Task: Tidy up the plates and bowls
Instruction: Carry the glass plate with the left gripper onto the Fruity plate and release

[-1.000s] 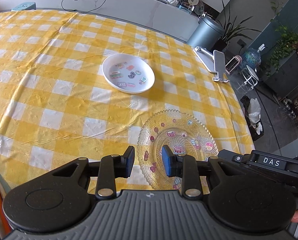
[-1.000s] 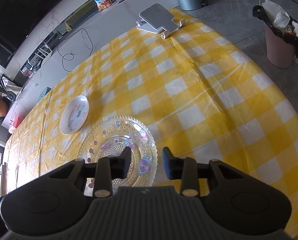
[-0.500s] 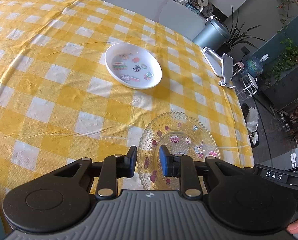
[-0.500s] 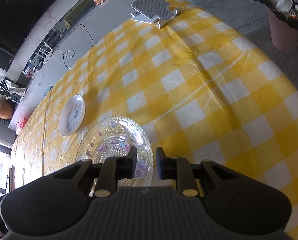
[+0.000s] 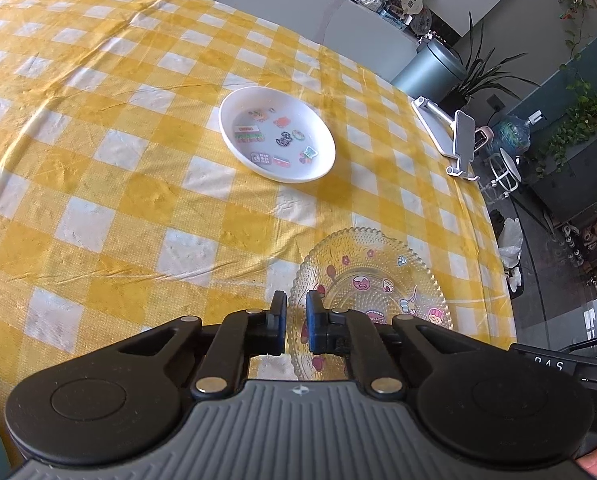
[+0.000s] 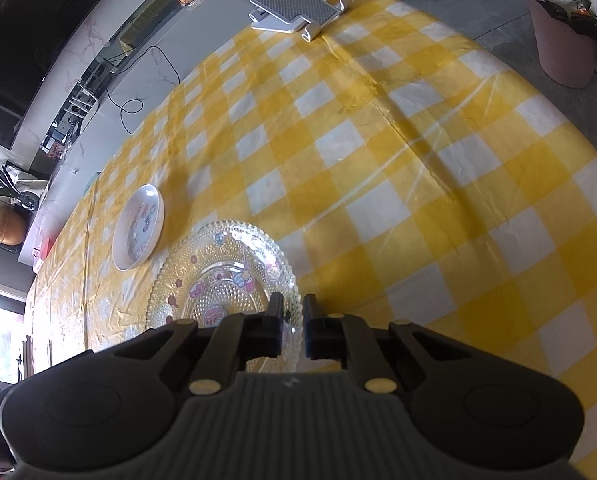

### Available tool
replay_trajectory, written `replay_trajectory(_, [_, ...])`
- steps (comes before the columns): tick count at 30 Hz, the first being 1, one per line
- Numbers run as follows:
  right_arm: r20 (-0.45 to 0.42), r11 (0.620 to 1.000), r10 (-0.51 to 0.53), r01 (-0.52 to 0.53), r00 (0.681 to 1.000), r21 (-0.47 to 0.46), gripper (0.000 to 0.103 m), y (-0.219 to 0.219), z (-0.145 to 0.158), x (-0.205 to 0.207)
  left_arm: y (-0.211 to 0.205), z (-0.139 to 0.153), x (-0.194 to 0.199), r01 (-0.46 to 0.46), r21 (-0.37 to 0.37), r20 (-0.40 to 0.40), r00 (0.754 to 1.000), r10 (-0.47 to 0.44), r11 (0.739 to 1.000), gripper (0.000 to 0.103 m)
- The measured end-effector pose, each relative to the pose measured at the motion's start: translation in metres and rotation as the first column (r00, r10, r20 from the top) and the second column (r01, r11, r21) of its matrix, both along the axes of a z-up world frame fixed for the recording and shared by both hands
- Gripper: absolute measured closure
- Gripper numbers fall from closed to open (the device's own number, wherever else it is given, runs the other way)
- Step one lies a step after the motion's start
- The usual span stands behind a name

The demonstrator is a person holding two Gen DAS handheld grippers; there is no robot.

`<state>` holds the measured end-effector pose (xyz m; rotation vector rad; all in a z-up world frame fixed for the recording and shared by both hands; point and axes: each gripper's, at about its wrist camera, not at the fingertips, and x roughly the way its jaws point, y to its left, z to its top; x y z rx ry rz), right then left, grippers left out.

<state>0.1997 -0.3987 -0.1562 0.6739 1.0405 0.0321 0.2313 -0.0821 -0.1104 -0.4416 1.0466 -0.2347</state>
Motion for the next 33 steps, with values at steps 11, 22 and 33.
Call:
replay_trajectory(11, [0.041,1.000,-0.005,0.004,0.999,0.031,0.098,0.001,0.010,-0.014,0.002,0.025,-0.017,0.011,0.046,0.046,0.999,-0.014,0.999,0.095])
replay_trajectory(22, [0.091,0.997,0.026,-0.032,0.995,0.065,0.098,0.020,0.027,-0.053,0.019,0.055,-0.065,0.000,0.095,0.087,0.996,-0.009,0.996,0.095])
replay_trajectory(33, [0.120,0.995,0.091,-0.095,0.989,0.031,0.097,0.052,0.031,-0.099,0.038,0.063,-0.116,-0.022,0.170,0.111,0.994,0.003,0.985,0.094])
